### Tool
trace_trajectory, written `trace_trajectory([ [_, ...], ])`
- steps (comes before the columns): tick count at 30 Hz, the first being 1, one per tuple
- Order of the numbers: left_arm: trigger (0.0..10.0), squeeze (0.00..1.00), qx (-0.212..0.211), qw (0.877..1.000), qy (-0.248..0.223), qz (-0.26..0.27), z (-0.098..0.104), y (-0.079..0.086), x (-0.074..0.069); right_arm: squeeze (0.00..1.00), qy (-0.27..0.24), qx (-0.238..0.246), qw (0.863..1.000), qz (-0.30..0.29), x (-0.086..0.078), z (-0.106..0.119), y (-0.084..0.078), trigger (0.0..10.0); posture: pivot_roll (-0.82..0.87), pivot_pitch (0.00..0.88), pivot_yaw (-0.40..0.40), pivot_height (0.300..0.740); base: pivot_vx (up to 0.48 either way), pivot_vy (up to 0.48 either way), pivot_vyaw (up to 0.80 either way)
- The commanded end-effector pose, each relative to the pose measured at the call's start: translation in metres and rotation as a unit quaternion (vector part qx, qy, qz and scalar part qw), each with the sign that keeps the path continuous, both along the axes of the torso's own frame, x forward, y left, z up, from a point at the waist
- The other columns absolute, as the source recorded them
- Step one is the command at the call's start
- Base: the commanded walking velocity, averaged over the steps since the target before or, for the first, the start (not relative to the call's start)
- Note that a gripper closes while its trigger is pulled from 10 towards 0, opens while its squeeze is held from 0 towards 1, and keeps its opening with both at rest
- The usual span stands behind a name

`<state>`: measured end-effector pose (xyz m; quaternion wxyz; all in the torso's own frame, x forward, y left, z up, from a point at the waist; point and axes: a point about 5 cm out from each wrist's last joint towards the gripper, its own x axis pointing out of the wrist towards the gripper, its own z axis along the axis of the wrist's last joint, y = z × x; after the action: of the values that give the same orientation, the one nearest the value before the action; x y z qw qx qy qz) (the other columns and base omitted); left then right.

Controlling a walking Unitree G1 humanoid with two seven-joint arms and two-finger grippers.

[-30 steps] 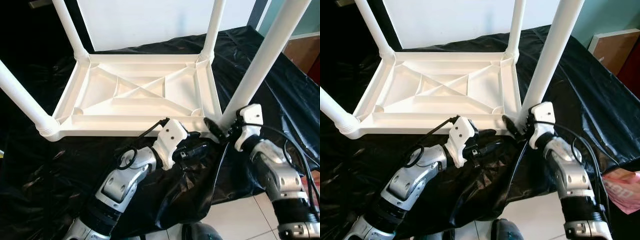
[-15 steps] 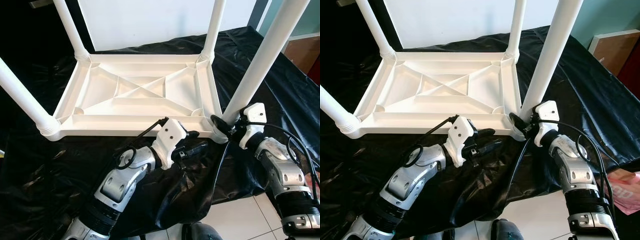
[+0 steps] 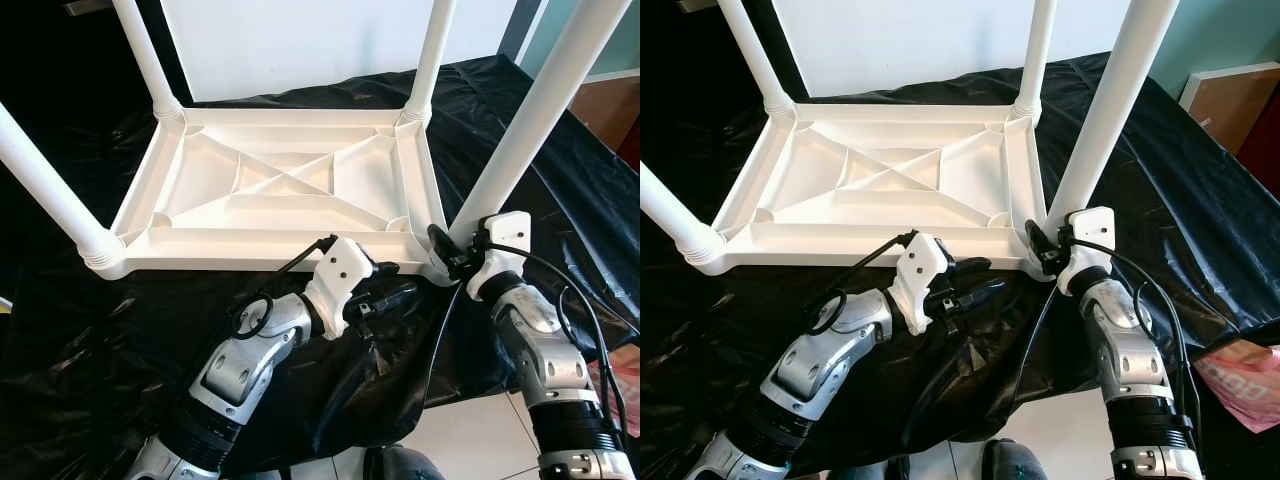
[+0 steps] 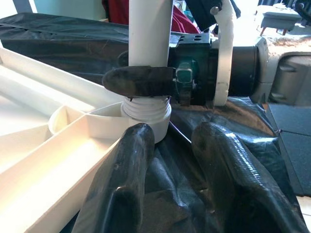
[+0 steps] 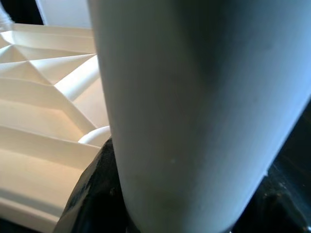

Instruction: Building children table

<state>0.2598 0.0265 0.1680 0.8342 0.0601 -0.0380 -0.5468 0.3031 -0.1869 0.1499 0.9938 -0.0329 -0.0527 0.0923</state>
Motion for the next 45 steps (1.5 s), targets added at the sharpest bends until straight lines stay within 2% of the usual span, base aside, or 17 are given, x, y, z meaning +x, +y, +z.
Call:
trace_trajectory([
  [1,10.0,0.0,0.006,1.0,0.008,-0.023,-0.003,-0.002,-0.003,0.0,0.046,0.009,0.997,-0.06,-0.006,-0.019,-0.009,10.0,-0.07,0.143,0.005,0.74,0.0,0.0,0.0],
  [3,10.0,0.0,0.006,1.0,0.008,-0.023,-0.003,-0.002,-0.003,0.0,0.046,0.009,0.997,-0.06,-0.006,-0.019,-0.009,10.0,-0.07,0.143,0.005,0.74,0.0,0.0,0.0],
  [5,10.0,0.0,0.005,1.0,0.008,-0.026,-0.003,-0.003,-0.003,0.0,0.046,0.039,0.986,-0.155,-0.011,-0.021,-0.005,10.0,-0.07,0.142,0.004,0.74,0.0,0.0,0.0],
  [6,10.0,0.0,0.005,1.0,0.008,-0.026,-0.003,-0.003,-0.003,0.0,0.046,0.039,0.986,-0.155,-0.011,-0.021,-0.005,10.0,-0.07,0.142,0.004,0.74,0.0,0.0,0.0],
  [7,10.0,0.0,0.004,1.0,0.008,-0.027,-0.003,-0.005,-0.002,0.0,0.047,0.057,0.974,-0.215,-0.016,-0.023,0.0,10.0,-0.08,0.141,0.005,0.74,0.0,0.0,0.0],
  [8,10.0,0.0,0.002,1.0,0.008,-0.028,-0.003,-0.006,-0.003,0.0,0.052,0.065,0.971,-0.225,-0.018,-0.024,0.007,10.0,-0.08,0.14,0.006,0.74,0.0,0.0,0.0],
  [10,10.0,0.0,0.001,1.0,0.008,-0.03,-0.003,-0.007,-0.003,0.0,0.055,0.075,0.97,-0.226,-0.02,-0.026,0.018,10.0,-0.08,0.139,0.008,0.74,0.0,0.0,0.0],
  [13,10.0,0.0,0.001,1.0,0.008,-0.03,-0.003,-0.007,-0.003,0.0,0.057,0.077,0.97,-0.225,-0.02,-0.026,0.022,10.0,-0.08,0.139,0.008,0.74,0.0,0.0,0.0],
  [16,10.0,0.0,0.002,0.999,0.008,-0.032,-0.003,-0.007,-0.003,0.0,0.055,0.077,0.972,-0.217,-0.021,-0.023,0.033,10.0,-0.07,0.137,0.009,0.74,0.0,0.0,0.0],
  [26,10.0,0.0,0.004,0.999,0.006,-0.035,-0.002,-0.006,-0.004,0.0,0.05,0.068,0.968,-0.236,-0.021,-0.019,0.03,10.0,-0.07,0.131,0.011,0.74,0.0,0.0,0.0],
  [27,10.0,0.0,0.004,0.999,0.007,-0.034,-0.002,-0.006,-0.004,0.1,0.046,0.064,0.969,-0.234,-0.021,-0.018,0.031,10.0,-0.07,0.129,0.009,0.74,0.0,0.0,0.0],
  [28,10.0,0.0,0.004,0.999,0.006,-0.034,-0.002,-0.006,-0.004,0.61,0.042,0.061,0.97,-0.232,-0.021,-0.017,0.031,10.0,-0.07,0.128,0.006,0.74,0.0,0.0,0.0],
  [30,10.0,0.0,0.004,0.999,0.006,-0.034,-0.002,-0.006,-0.004,0.61,0.042,0.061,0.97,-0.232,-0.021,-0.017,0.031,10.0,-0.07,0.128,0.006,0.74,0.0,0.0,0.0],
  [31,10.0,0.0,0.003,0.999,0.006,-0.034,-0.002,-0.006,-0.004,1.0,0.039,0.059,0.971,-0.23,-0.021,-0.016,0.031,10.0,-0.07,0.128,0.006,0.74,0.0,0.0,0.0],
  [40,10.0,0.0,0.0,0.999,0.006,-0.032,-0.002,-0.007,-0.006,1.0,0.016,0.039,0.982,-0.182,-0.027,-0.011,0.017,10.0,-0.07,0.128,-0.006,0.74,0.0,0.0,0.0],
  [45,10.0,0.0,-0.001,1.0,0.007,-0.029,-0.002,-0.007,-0.005,1.0,0.012,0.025,0.992,-0.125,-0.03,-0.01,0.007,10.0,-0.07,0.132,-0.01,0.74,0.0,0.0,0.0],
])
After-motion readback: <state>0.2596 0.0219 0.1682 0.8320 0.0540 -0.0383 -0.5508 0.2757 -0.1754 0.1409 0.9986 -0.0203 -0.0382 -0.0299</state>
